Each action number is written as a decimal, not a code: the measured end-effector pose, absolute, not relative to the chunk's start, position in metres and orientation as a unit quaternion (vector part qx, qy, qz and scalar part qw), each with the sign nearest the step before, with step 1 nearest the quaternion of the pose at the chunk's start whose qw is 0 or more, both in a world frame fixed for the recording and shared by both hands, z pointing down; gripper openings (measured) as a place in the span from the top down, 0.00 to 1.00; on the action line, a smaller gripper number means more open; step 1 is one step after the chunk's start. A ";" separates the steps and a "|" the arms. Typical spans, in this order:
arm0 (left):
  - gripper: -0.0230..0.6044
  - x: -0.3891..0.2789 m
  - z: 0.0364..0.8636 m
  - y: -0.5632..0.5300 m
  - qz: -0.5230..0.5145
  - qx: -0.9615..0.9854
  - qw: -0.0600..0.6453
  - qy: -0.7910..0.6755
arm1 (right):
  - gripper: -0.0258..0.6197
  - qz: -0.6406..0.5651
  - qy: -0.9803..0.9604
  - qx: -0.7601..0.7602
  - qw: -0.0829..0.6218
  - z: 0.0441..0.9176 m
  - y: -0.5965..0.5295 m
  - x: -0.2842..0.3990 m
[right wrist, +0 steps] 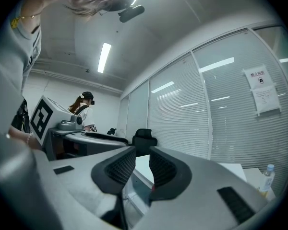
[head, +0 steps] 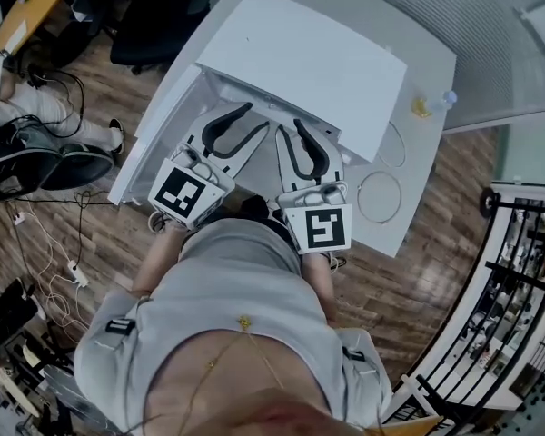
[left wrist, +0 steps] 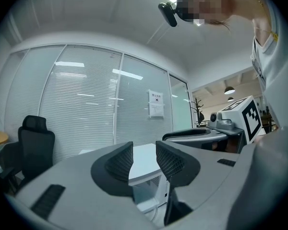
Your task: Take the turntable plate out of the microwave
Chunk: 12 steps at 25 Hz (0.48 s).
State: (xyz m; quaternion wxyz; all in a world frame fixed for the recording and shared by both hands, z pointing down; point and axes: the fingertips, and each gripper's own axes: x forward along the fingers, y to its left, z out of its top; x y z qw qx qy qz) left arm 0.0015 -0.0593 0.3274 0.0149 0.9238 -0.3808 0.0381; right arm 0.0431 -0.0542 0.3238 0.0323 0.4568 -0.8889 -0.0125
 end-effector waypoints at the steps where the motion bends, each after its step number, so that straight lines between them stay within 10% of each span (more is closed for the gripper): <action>1: 0.72 0.004 0.327 -0.060 0.036 0.924 0.013 -0.380 | 0.81 -0.015 -0.889 0.457 0.033 0.323 -0.055 0.046; 12: 0.72 0.026 0.334 -0.063 0.038 0.935 0.025 -0.352 | 0.81 -0.021 -0.874 0.485 0.031 0.324 -0.054 0.069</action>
